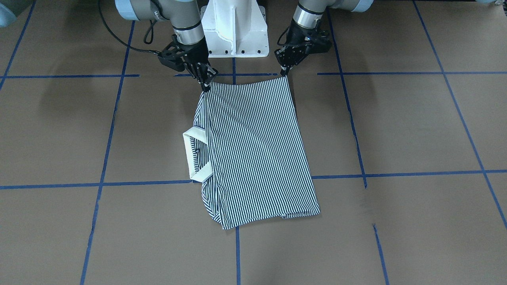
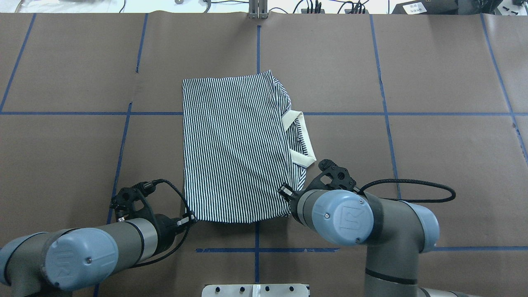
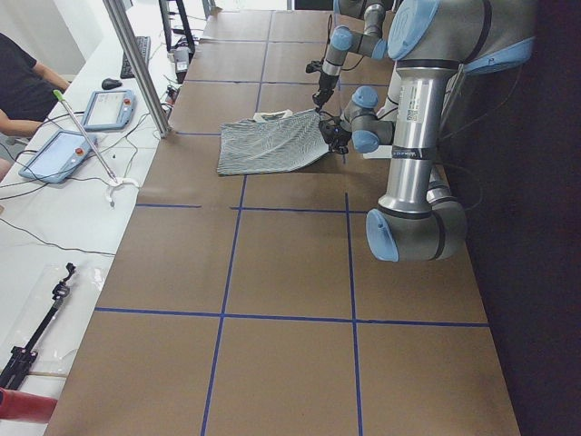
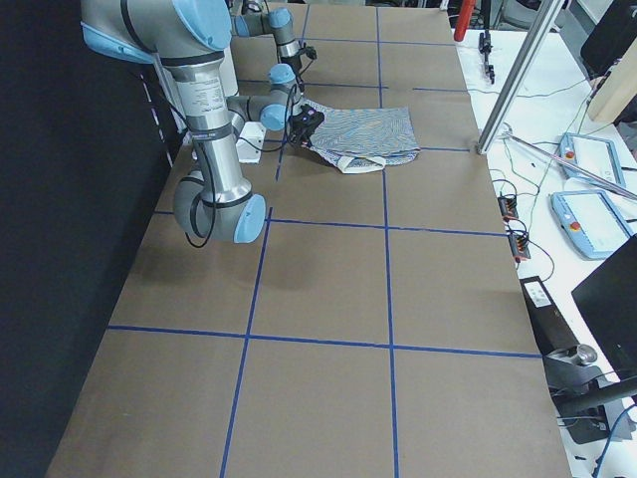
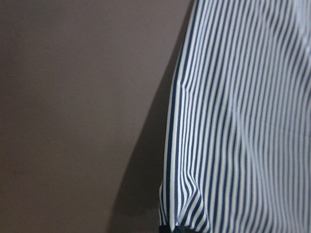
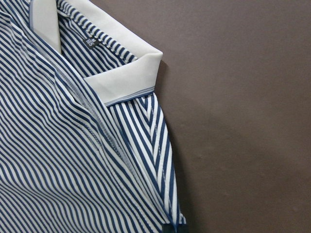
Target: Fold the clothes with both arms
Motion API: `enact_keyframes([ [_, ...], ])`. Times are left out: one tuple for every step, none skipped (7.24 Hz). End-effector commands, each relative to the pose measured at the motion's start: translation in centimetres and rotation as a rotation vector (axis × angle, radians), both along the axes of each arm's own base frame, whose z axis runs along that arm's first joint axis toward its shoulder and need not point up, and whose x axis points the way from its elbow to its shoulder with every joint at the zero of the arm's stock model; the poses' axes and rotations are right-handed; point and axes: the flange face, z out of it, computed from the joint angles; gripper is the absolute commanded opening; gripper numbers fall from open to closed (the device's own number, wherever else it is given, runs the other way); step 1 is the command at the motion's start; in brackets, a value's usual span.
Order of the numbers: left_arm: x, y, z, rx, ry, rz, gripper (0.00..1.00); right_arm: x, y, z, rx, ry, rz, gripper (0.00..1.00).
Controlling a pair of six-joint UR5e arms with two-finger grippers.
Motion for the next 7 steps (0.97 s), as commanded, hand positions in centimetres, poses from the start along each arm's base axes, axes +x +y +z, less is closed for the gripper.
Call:
enact_keyframes([
  [-3.4, 0.8, -6.3, -0.044, 0.034, -0.011, 0.00, 6.1, 3.9, -2.0, -0.033, -0.048, 0.000, 0.00],
  [-3.9, 1.1, -9.1, -0.060, 0.032, 0.016, 0.00, 10.4, 4.3, -5.1, -0.037, -0.036, 0.003, 0.00],
  [-4.0, 0.6, -9.9, -0.047, 0.028, 0.013, 0.00, 10.1, 3.2, -7.1, -0.032, -0.022, 0.015, 0.00],
  [-4.9, -1.7, -10.0, -0.044, 0.030, -0.039, 0.00, 8.9, -1.4, -7.8, -0.018, 0.003, 0.063, 0.00],
  [-5.6, -4.7, -10.0, 0.020, -0.003, -0.064, 0.00, 7.6, -5.6, -7.4, 0.018, 0.049, 0.058, 0.00],
  [-5.0, -7.8, -9.2, 0.061, -0.060, -0.087, 0.00, 7.2, -8.8, -6.2, 0.010, 0.058, 0.084, 0.00],
  [-3.5, -11.1, -8.2, 0.090, -0.121, -0.105, 0.00, 6.4, -11.6, -4.9, 0.006, 0.033, 0.102, 0.00],
])
